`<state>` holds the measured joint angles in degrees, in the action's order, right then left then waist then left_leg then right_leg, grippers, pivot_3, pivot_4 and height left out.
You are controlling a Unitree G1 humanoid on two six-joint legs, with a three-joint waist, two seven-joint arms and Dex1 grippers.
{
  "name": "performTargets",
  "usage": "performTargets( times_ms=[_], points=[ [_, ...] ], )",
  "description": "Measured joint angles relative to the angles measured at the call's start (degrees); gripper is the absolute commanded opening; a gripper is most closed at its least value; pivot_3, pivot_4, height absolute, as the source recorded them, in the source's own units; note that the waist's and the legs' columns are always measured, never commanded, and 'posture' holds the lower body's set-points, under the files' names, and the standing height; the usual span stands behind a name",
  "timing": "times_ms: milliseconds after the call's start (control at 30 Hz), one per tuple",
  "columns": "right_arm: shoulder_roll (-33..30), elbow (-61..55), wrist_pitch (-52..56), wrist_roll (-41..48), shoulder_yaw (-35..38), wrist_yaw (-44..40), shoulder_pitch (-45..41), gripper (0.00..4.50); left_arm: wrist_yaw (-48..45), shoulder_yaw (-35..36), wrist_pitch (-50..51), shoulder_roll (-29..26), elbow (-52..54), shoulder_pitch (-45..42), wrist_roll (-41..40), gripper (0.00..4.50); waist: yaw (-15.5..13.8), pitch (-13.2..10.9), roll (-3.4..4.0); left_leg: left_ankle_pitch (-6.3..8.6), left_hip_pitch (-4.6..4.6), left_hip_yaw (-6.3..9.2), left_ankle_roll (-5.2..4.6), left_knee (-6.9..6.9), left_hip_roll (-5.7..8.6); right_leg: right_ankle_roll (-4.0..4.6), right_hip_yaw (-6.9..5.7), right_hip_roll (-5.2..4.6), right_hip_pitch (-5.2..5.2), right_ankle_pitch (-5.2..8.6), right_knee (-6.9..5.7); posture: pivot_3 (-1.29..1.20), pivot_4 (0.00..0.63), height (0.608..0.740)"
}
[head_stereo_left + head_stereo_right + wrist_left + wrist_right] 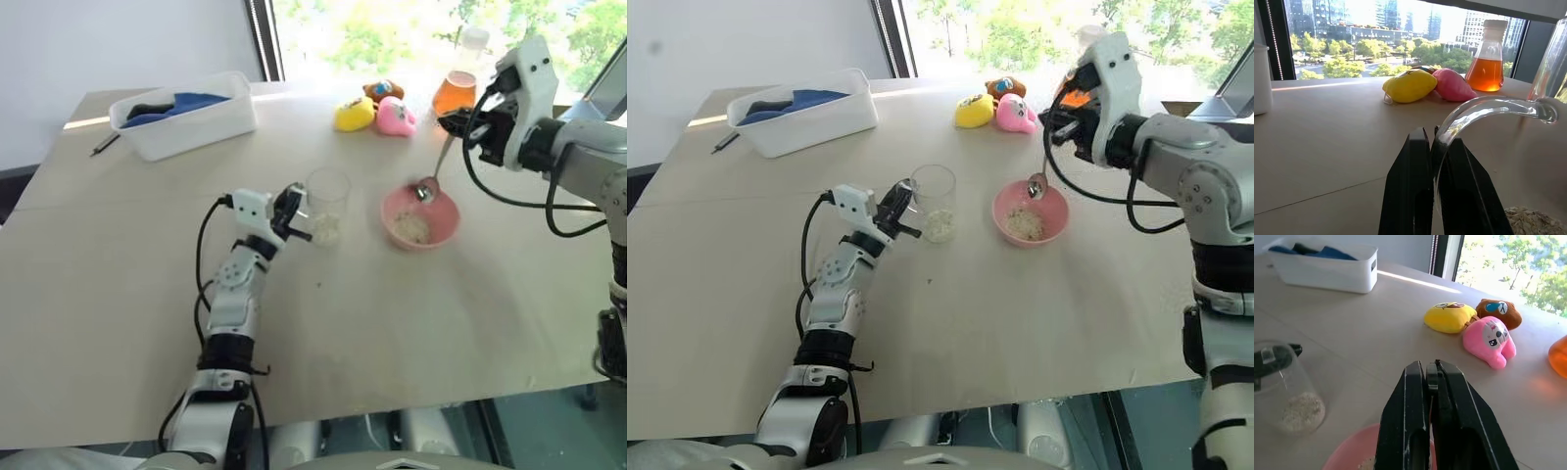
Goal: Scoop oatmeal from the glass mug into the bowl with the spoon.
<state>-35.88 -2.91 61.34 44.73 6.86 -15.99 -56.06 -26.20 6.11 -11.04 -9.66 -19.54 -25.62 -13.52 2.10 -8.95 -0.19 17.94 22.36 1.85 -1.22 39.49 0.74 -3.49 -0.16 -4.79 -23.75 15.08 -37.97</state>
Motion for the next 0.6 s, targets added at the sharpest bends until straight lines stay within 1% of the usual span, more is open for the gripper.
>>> performTargets(
  times_ms=[67, 133, 167, 267, 400, 500, 567, 600],
  points=[
    [4.67, 2.39, 3.12, 3.83, 6.36, 4.71, -3.41, 0.00, -0.01, 0.01, -0.02, 0.04, -0.09, 0.01, 0.04, 0.04, -0.01, 0.00, 0.00, 0.00, 0.01, 0.03, 0.01, -0.01, -0.01, 0.00, -0.01, 0.02, -0.02, 0.00, 0.00, 0.00, 0.150, 0.740],
    [7.62, 3.36, 4.90, 6.61, 9.75, 7.36, -5.48, 0.00, 0.00, 0.00, -0.01, 0.04, -0.22, -0.05, 0.08, 0.04, 0.09, 0.00, 0.01, 0.00, 0.01, 0.03, 0.01, -0.03, -0.01, 0.00, -0.02, 0.02, -0.02, 0.00, 0.00, 0.00, 0.150, 0.740],
    [10.99, 4.33, 6.88, 9.75, 13.15, 10.41, -7.36, 0.00, -0.03, 0.03, -0.03, -0.01, -0.33, -0.02, 0.19, 0.04, 0.25, 0.01, 0.01, 0.00, 0.01, 0.03, 0.01, -0.04, -0.01, 0.00, -0.01, 0.02, -0.02, 0.00, -0.01, 0.00, 0.150, 0.740],
    [16.39, 4.26, 10.80, 16.04, 16.33, 15.49, -9.82, 0.00, -0.13, -0.48, -0.08, 0.22, -0.48, -0.05, 0.62, 0.04, 0.26, 0.01, 0.03, 0.00, 0.01, 0.04, 0.00, -0.03, 0.02, 0.00, -0.02, 0.01, -0.02, 0.00, -0.03, 0.00, 0.150, 0.740],
    [20.00, 2.57, 13.43, 18.66, 15.66, 18.94, -8.87, 0.00, -0.01, -0.48, -0.10, 0.22, -0.48, -0.11, 0.88, 0.04, 0.22, 0.02, 0.03, 0.00, 0.02, 0.04, 0.00, -0.01, 0.07, 0.00, -0.02, -0.02, -0.01, 0.00, -0.04, 0.00, 0.150, 0.740],
    [21.35, 0.59, 13.63, 18.39, 13.18, 19.42, -6.33, 0.00, 0.07, -0.45, -0.06, 0.25, -0.47, -0.14, 0.92, 0.04, 0.31, 0.02, 0.04, -0.01, 0.02, 0.04, 0.00, -0.01, 0.09, 0.00, -0.02, -0.01, -0.02, 0.00, -0.05, 0.00, 0.150, 0.740],
    [20.50, -1.04, 13.02, 16.23, 9.61, 18.34, -4.88, 0.00, 0.01, -0.45, 0.53, 0.40, -0.26, -0.13, 0.73, 0.04, 0.31, 0.03, 0.05, -0.01, 0.01, 0.04, 0.00, -0.01, 0.09, 0.00, -0.02, 0.00, -0.02, 0.00, -0.05, 0.00, 0.150, 0.740],
    [19.56, -2.07, 12.03, 14.16, 6.21, 16.91, -4.16, 0.00, -0.05, -0.52, 1.19, 0.74, 0.01, -0.13, 0.56, 0.04, 0.33, 0.03, 0.05, -0.01, 0.01, 0.04, 0.00, -0.01, 0.10, 0.00, -0.02, 0.00, -0.02, 0.00, -0.03, 0.00, 0.150, 0.740]
  ],
)
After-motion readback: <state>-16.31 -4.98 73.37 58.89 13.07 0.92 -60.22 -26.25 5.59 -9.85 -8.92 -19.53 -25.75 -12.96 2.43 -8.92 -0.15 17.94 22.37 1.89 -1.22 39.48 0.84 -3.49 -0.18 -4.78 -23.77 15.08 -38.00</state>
